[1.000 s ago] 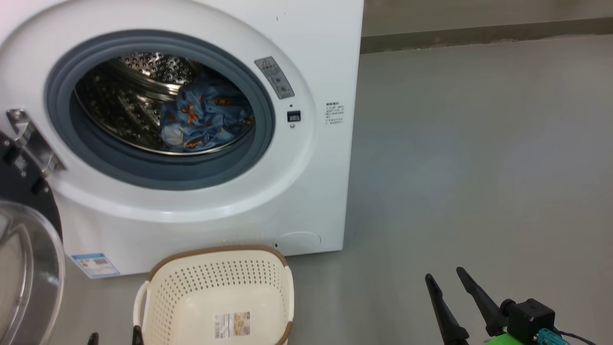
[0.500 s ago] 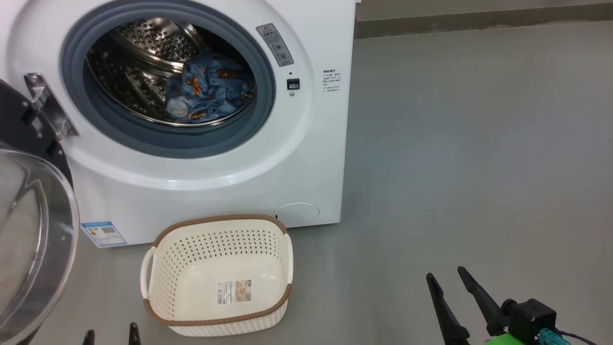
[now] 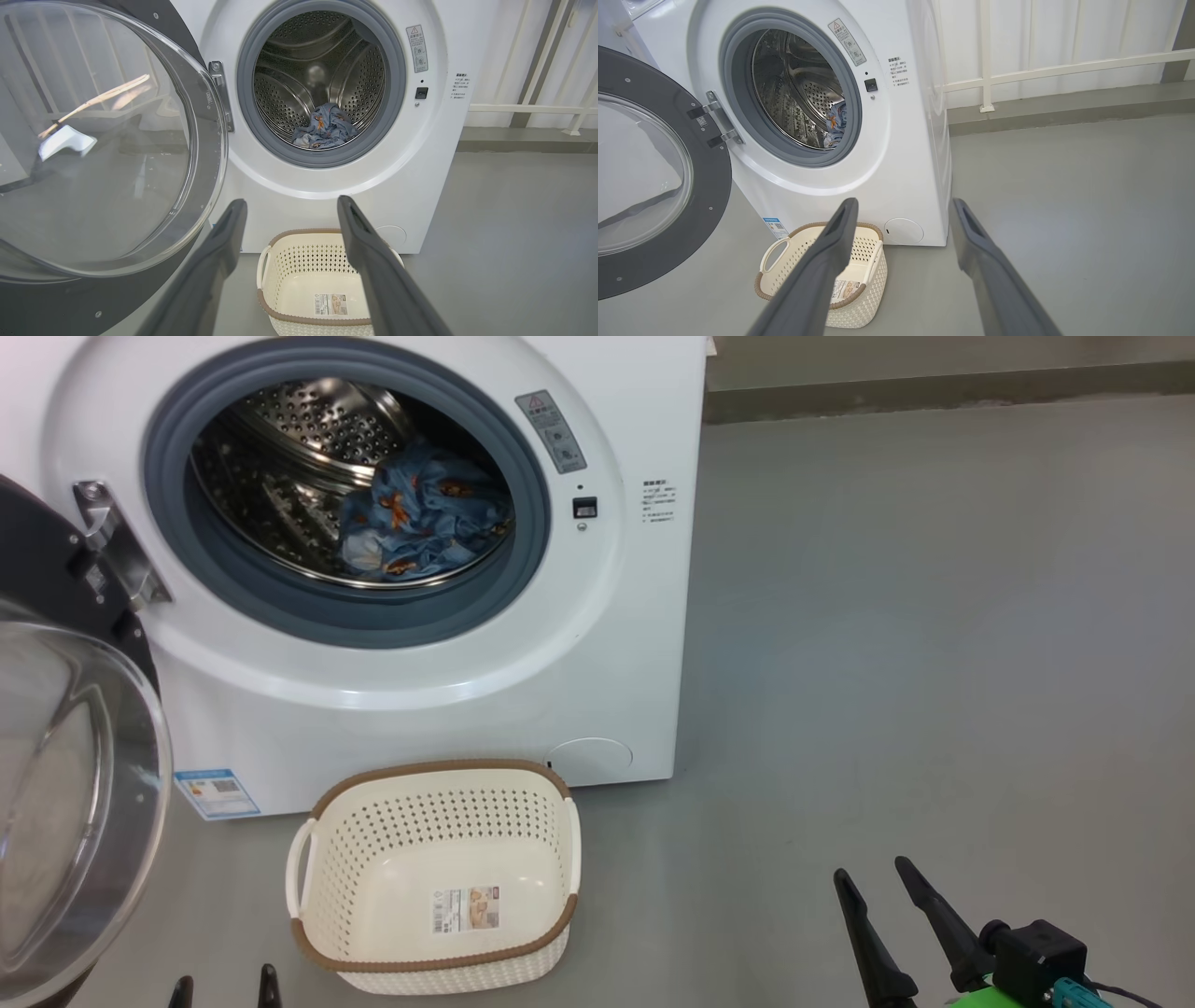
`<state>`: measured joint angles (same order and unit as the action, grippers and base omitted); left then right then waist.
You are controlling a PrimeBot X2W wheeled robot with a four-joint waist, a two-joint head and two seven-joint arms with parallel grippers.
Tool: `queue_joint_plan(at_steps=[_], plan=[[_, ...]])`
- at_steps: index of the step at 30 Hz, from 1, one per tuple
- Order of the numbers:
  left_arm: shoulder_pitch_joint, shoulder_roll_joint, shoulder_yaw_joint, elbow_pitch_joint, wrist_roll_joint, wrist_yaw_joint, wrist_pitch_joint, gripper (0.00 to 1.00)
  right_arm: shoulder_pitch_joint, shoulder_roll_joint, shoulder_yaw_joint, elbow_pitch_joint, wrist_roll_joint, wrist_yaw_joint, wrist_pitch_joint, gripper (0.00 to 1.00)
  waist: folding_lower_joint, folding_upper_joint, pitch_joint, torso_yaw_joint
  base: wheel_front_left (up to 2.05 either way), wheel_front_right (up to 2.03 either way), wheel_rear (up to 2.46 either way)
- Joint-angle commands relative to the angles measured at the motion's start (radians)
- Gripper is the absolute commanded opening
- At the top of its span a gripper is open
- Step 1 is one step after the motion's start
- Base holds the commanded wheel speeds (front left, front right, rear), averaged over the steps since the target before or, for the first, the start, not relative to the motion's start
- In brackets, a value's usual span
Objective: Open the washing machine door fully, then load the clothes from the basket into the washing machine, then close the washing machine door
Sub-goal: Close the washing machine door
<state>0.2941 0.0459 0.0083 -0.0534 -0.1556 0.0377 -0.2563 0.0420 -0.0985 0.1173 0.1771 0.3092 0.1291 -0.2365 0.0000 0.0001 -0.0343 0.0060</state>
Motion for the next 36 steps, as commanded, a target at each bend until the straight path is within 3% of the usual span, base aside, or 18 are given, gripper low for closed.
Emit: queue_joint_plan(at_steps=[1, 11, 26, 36], plan=[[-0.05, 0.004, 0.035, -0.018, 0.007, -0.008, -0.006, 1.0, -0.008, -0.002, 0.022, -0.021, -0.009, 0.002, -0.011, 1.0, 0.0, -0.0001, 0.0, 0.006, 0.0, 0.0, 0.0], [-0.046, 0.004, 0.027, -0.005, -0.004, -0.009, -0.006, 1.0, 0.0, -0.007, 0.026, -0.021, -0.01, 0.002, -0.016, 1.0, 0.0, -0.0001, -0.01, 0.098, 0.0, 0.0, 0.0], [-0.024, 0.004, 0.05, 0.01, -0.002, -0.022, -0.006, 1.0, 0.007, 0.005, 0.031, -0.011, -0.005, 0.002, -0.02, 1.0, 0.0, -0.0001, -0.037, 0.367, 0.0, 0.0, 0.0], [-0.023, 0.004, 0.07, 0.013, -0.003, -0.011, -0.006, 1.0, -0.003, 0.015, 0.042, -0.013, -0.009, 0.002, -0.023, 1.0, 0.0, -0.0001, -0.021, 0.484, 0.0, 0.0, 0.0]])
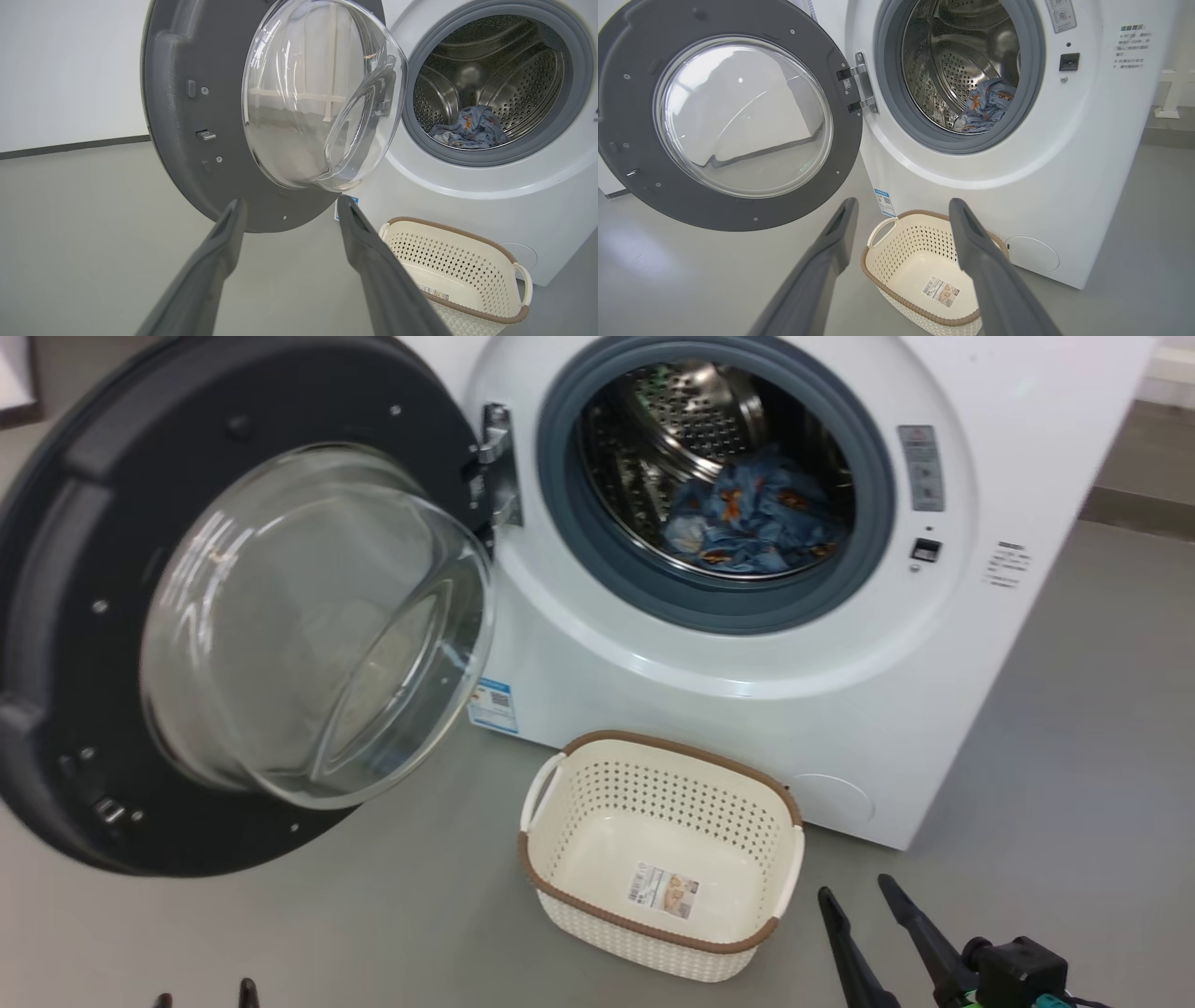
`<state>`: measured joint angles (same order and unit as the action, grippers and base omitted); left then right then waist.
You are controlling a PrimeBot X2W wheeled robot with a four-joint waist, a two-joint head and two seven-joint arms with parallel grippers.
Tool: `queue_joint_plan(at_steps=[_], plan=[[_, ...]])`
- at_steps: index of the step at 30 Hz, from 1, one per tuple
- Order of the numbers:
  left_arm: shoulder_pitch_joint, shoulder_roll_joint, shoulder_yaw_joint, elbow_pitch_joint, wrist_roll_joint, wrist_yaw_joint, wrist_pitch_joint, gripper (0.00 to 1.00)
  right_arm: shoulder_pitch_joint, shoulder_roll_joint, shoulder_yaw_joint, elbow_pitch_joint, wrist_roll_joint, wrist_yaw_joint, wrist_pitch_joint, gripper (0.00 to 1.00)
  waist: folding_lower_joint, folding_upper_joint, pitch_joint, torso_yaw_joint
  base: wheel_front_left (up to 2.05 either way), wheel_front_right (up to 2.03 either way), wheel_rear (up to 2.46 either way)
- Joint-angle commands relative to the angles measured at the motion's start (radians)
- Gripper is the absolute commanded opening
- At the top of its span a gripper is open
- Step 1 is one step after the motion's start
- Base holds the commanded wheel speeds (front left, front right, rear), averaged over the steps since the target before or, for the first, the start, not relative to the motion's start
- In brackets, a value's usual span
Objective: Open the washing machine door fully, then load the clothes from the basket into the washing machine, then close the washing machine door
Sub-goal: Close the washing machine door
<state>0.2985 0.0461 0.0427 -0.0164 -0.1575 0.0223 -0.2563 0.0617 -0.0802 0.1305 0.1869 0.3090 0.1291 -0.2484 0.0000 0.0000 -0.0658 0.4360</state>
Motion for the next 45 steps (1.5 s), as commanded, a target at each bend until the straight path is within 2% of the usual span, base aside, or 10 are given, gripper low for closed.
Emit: queue_joint_plan(at_steps=[1, 11, 18, 38, 39, 40, 45], plan=[[-0.027, 0.004, 0.039, -0.029, -0.007, 0.01, -0.006, 1.0, -0.031, -0.005, 0.035, -0.022, -0.009, 0.002, -0.011, 1.0, 0.0, 0.0, 0.017, 0.059, 0.0, 0.0, 0.0], [-0.008, 0.004, 0.059, -0.086, -0.057, 0.077, -0.006, 1.0, -0.129, -0.036, 0.112, 0.024, 0.012, 0.002, -0.011, 1.0, 0.0, 0.0, 0.063, 0.092, 0.0, 0.0, 0.0], [0.009, 0.004, 0.063, -0.113, -0.076, 0.107, -0.006, 1.0, -0.182, -0.051, 0.152, 0.06, 0.032, 0.002, -0.012, 1.0, 0.0, 0.0, 0.078, 0.102, 0.0, 0.0, 0.0], [0.014, 0.004, 0.067, -0.122, -0.081, 0.122, -0.006, 0.99, -0.181, -0.06, 0.152, 0.071, 0.042, 0.002, -0.013, 1.0, 0.0, 0.0, 0.076, 0.1, 0.0, 0.0, 0.0], [0.012, 0.004, 0.071, -0.126, -0.088, 0.128, -0.006, 0.45, -0.179, -0.06, 0.151, 0.07, 0.041, 0.002, -0.013, 1.0, 0.0, 0.0, 0.076, 0.1, 0.0, 0.0, 0.0], [0.012, 0.004, 0.072, -0.128, -0.095, 0.129, -0.006, 0.0, -0.178, -0.06, 0.15, 0.068, 0.04, 0.002, -0.013, 1.0, 0.0, 0.0, 0.076, 0.101, 0.0, 0.0, 0.0], [0.01, 0.004, 0.088, -0.136, -0.121, 0.119, -0.006, 0.0, -0.175, -0.057, 0.147, 0.066, 0.038, 0.002, -0.013, 1.0, 0.0, 0.0, 0.079, 0.102, 0.0, 0.0, 0.0]])
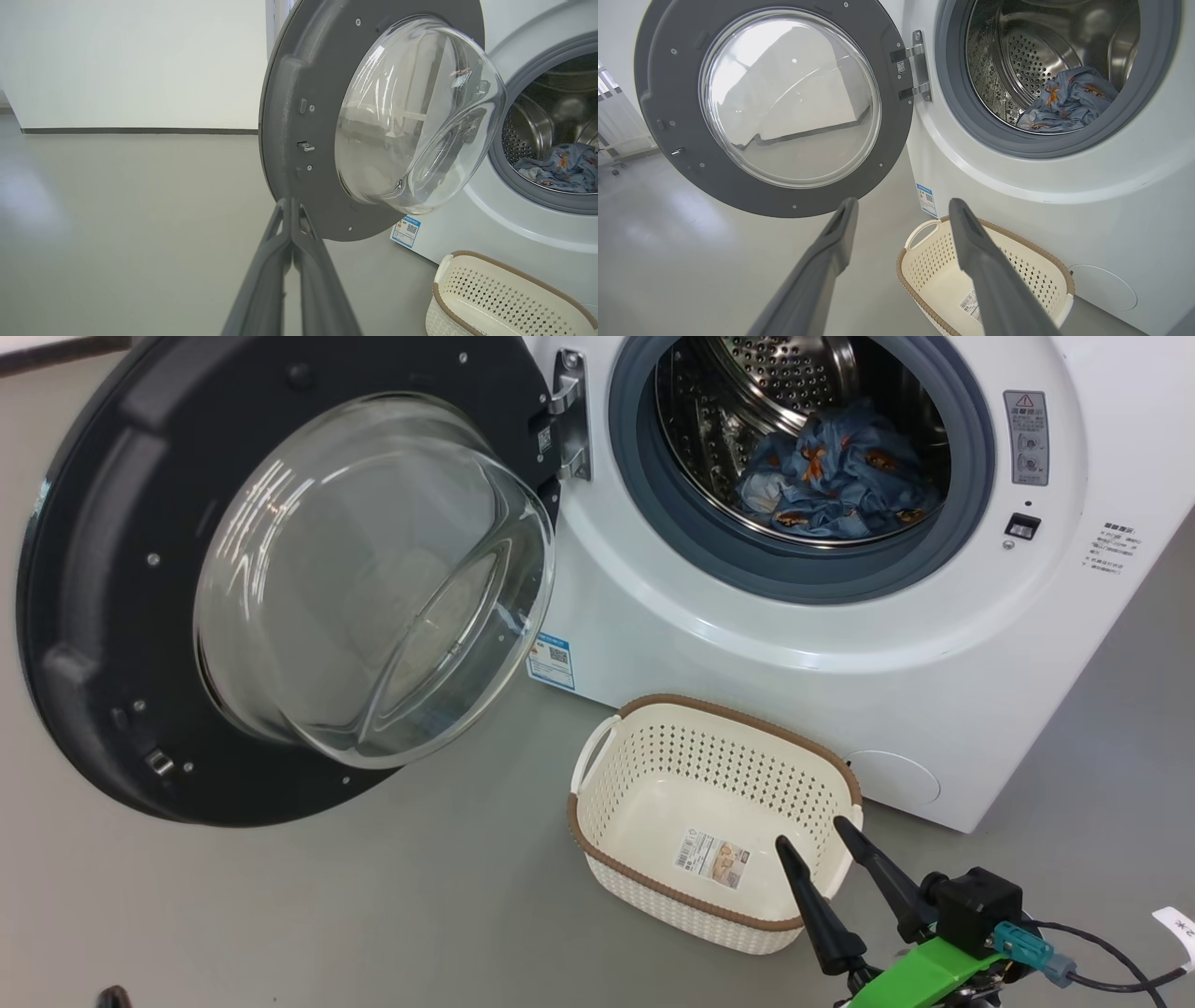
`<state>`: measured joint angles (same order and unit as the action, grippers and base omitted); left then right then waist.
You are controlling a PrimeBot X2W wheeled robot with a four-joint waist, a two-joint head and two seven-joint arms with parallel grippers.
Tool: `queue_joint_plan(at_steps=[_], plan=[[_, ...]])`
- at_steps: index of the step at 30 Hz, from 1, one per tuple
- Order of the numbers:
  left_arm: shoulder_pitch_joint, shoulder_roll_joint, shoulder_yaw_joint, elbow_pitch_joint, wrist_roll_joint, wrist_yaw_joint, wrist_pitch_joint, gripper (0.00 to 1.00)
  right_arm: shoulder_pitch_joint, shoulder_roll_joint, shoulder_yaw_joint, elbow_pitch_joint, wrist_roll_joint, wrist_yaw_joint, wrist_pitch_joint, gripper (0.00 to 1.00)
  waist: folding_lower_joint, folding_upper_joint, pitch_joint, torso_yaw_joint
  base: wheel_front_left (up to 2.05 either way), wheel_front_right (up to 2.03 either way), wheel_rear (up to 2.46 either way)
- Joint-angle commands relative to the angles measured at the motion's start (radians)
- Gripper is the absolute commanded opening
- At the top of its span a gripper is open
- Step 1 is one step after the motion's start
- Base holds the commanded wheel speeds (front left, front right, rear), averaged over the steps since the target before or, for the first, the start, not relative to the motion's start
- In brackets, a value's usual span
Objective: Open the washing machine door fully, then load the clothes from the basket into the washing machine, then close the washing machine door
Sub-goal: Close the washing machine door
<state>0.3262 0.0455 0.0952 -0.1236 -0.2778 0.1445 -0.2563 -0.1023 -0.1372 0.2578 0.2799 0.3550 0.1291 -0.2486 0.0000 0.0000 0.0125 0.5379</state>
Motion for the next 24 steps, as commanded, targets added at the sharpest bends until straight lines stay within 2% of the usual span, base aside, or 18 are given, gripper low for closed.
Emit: queue_joint_plan(at_steps=[1, 7, 11, 17, 21, 24], plan=[[-0.019, 0.005, 0.041, -0.029, -0.005, -0.006, -0.006, 0.0, -0.011, 0.0, 0.019, -0.028, -0.008, 0.002, -0.013, 1.0, 0.0, 0.0, 0.001, 0.0, 0.0, 0.0, 0.0], [-0.052, 0.005, 0.132, -0.041, -0.071, -0.025, -0.006, 0.0, -0.01, 0.001, 0.018, -0.03, -0.007, 0.002, -0.013, 1.0, 0.0, 0.0, 0.007, 0.001, 0.0, 0.0, 0.0], [-0.095, 0.005, 0.223, -0.046, -0.138, -0.054, -0.006, 0.0, -0.008, -0.002, 0.019, -0.03, -0.008, 0.002, -0.013, 1.0, 0.0, 0.0, 0.01, -0.001, 0.0, 0.0, 0.0], [-0.205, 0.01, 0.369, 0.02, -0.235, -0.149, -0.006, 0.0, -0.007, -0.004, 0.019, -0.034, -0.002, 0.002, -0.013, 1.0, 0.0, 0.0, 0.012, -0.006, 0.0, 0.0, 0.0], [-0.305, 0.057, 0.42, 0.12, -0.329, -0.204, 0.003, 0.0, -0.006, -0.007, 0.019, -0.038, -0.002, 0.002, -0.011, 1.0, 0.0, 0.0, 0.016, -0.009, 0.0, 0.0, 0.0], [-0.397, 0.108, 0.452, 0.189, -0.416, -0.22, 0.038, 0.0, 0.001, -0.01, 0.016, -0.043, -0.005, 0.002, -0.008, 1.0, 0.0, 0.0, 0.018, -0.01, 0.0, 0.0, 0.0]])
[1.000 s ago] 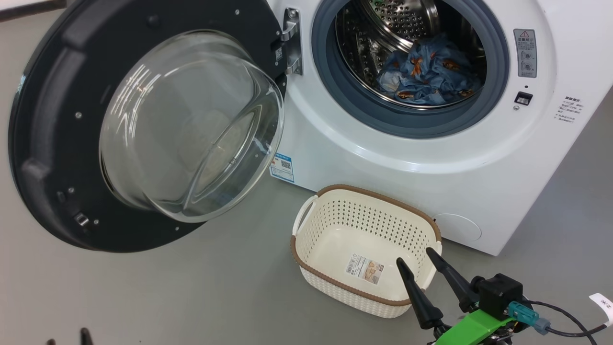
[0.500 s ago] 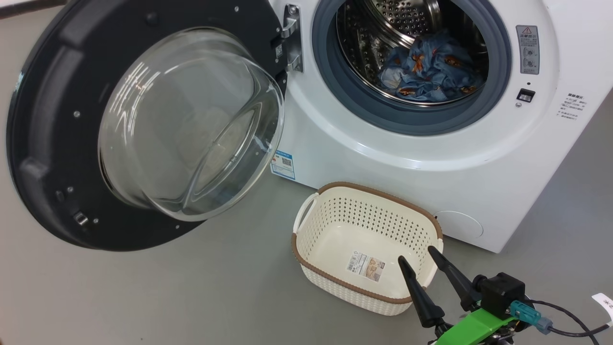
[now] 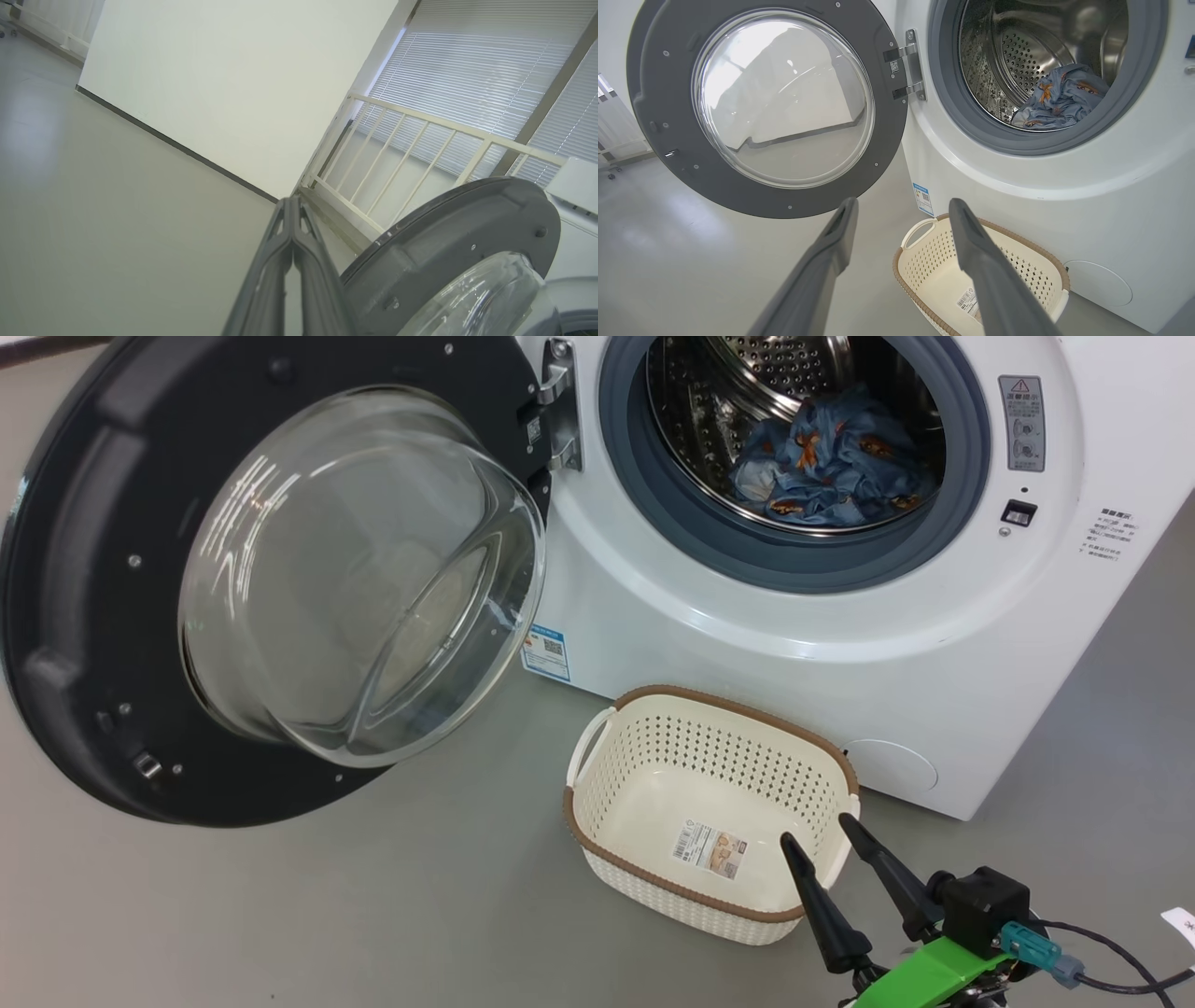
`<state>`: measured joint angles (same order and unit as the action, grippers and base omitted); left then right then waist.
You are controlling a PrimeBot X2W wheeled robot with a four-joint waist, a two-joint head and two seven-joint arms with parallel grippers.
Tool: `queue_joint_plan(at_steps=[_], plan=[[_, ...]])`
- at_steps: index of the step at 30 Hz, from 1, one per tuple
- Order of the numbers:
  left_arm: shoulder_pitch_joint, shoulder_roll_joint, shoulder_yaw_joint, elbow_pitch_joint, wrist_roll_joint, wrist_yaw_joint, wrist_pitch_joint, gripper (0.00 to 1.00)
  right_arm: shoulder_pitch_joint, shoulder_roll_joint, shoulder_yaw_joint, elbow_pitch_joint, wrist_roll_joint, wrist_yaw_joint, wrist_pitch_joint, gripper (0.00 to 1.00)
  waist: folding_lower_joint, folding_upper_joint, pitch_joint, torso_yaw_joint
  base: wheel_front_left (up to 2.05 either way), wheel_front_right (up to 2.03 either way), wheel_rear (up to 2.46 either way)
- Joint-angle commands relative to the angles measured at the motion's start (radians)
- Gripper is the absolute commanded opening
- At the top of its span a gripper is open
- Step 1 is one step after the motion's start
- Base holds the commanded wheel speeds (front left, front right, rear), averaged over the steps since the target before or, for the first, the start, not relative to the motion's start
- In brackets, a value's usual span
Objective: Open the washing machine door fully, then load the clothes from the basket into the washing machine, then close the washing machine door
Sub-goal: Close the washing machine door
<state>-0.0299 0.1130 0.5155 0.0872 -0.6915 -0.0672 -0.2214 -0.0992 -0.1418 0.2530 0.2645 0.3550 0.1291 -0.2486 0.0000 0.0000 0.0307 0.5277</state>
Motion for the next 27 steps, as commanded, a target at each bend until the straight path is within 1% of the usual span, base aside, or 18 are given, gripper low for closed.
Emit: queue_joint_plan(at_steps=[1, 4, 8, 13, 20, 23, 27], plan=[[-0.07, 0.058, 0.041, -0.001, -0.029, -0.011, 0.018, 0.0, 0.0, -0.005, 0.019, -0.029, -0.005, 0.002, -0.008, 1.0, 0.0, 0.0, -0.001, -0.001, 0.0, 0.0, 0.0], [-0.155, 0.103, 0.062, 0.065, -0.121, -0.018, 0.087, 0.0, 0.008, -0.005, 0.017, -0.036, -0.006, 0.002, -0.004, 1.0, 0.0, 0.0, -0.003, -0.003, 0.0, 0.0, 0.0], [-0.259, 0.159, 0.08, 0.168, -0.217, -0.023, 0.169, 0.0, 0.015, -0.009, 0.01, -0.044, -0.008, 0.002, 0.002, 1.0, 0.0, 0.0, -0.004, -0.006, 0.0, 0.0, 0.0], [-0.388, 0.207, 0.122, 0.313, -0.342, -0.01, 0.255, 0.0, 0.022, -0.006, 0.007, -0.056, -0.013, 0.002, 0.012, 1.0, 0.0, 0.0, -0.001, -0.007, 0.0, 0.0, 0.0], [-0.509, 0.236, 0.164, 0.467, -0.478, 0.005, 0.363, 0.0, 0.028, -0.011, -0.004, -0.078, -0.022, 0.002, 0.031, 1.0, 0.0, 0.0, 0.021, -0.008, 0.0, 0.0, 0.0], [-0.541, 0.249, 0.159, 0.505, -0.494, 0.005, 0.387, 0.0, 0.034, -0.017, -0.014, -0.087, -0.027, 0.002, 0.039, 1.0, 0.0, 0.0, 0.034, -0.009, 0.0, 0.0, 0.0], [-0.582, 0.244, 0.136, 0.544, -0.5, 0.003, 0.409, 0.0, 0.044, -0.021, -0.031, -0.103, -0.03, 0.002, 0.048, 1.0, 0.0, 0.0, 0.047, -0.009, 0.0, 0.0, 0.0]])
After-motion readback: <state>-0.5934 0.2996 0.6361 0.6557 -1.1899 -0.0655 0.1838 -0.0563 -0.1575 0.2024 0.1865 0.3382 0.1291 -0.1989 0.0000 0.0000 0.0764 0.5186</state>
